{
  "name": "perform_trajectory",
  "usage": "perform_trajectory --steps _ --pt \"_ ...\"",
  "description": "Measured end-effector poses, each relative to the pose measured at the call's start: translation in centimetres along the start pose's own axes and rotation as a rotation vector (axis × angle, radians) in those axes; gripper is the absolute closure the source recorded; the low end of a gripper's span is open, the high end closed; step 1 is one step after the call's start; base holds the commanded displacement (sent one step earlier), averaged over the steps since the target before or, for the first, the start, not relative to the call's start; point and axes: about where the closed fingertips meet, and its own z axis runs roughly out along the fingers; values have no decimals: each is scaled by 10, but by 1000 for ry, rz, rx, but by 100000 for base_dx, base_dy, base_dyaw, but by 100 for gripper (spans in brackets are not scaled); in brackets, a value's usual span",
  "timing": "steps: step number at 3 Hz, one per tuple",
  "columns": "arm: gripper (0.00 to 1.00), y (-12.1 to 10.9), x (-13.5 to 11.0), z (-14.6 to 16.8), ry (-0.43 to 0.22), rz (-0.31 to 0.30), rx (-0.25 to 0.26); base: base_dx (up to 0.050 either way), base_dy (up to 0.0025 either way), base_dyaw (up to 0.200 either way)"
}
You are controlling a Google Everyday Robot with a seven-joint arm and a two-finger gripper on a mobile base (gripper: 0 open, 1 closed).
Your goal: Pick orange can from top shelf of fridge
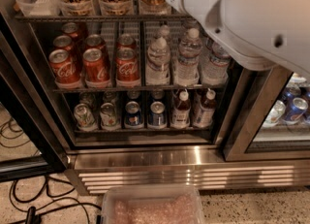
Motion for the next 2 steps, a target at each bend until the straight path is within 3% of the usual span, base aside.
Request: perform_trajectory --steps 2 --pt "100 45 30 -88 204 93 -127 0 0 0"
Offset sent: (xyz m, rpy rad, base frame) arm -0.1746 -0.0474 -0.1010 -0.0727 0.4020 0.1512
